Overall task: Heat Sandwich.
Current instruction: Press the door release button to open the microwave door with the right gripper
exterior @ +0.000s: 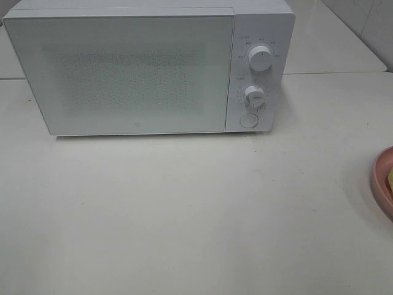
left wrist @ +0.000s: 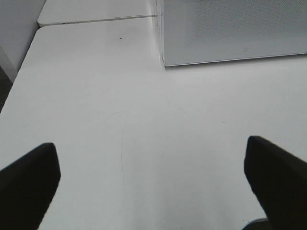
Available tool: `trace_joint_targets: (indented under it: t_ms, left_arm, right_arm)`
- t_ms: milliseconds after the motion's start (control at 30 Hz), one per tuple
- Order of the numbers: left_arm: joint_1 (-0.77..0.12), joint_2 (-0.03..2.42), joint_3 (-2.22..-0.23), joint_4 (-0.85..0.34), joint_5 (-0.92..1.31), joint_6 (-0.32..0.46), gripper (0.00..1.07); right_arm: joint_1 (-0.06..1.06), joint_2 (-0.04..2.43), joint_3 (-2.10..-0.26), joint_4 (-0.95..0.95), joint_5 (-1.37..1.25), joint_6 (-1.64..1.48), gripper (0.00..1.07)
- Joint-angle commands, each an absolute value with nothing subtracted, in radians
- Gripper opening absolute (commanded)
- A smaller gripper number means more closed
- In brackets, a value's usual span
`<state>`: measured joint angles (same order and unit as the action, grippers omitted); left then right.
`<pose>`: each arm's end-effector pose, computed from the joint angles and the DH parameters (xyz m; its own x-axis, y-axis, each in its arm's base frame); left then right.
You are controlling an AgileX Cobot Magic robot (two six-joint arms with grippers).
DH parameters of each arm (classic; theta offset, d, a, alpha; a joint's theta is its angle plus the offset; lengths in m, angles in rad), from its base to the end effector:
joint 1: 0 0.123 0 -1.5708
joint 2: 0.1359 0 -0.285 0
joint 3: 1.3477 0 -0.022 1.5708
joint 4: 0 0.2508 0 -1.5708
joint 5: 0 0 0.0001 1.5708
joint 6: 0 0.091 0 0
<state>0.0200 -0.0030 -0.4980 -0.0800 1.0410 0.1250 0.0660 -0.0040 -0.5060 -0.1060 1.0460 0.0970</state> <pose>-0.0043 -0.0064 0.2785 -0.4310 0.0756 -0.8992 0.0788 0.9958 0.0460 -0.0052 -0.0087 0.2805 -0.4296 0.0152 -0.9029 0.0356 0.9994 -0.0001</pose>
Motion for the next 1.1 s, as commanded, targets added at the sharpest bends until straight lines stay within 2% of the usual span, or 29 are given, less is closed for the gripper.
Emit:
trace_joint_targets:
  t_ms: [33,667,1100]
  left_arm:
    - [0.021,-0.03,-0.496,-0.083,1.037,0.117,1.0]
    - [0.021,-0.03,-0.496,-0.083,1.037,0.117,1.0]
    - [0.021,-0.03,-0.496,-0.083,1.037,0.117,1.0]
  right_arm:
    - [0.059,-0.03,-0.505,-0.111,1.039,0.089,0.75]
    - [0.059,-0.025,-0.516,-0.111,1.033,0.089,0.75]
    - [0.059,0.181,-0.556,-0.093,0.934,0.091,0.75]
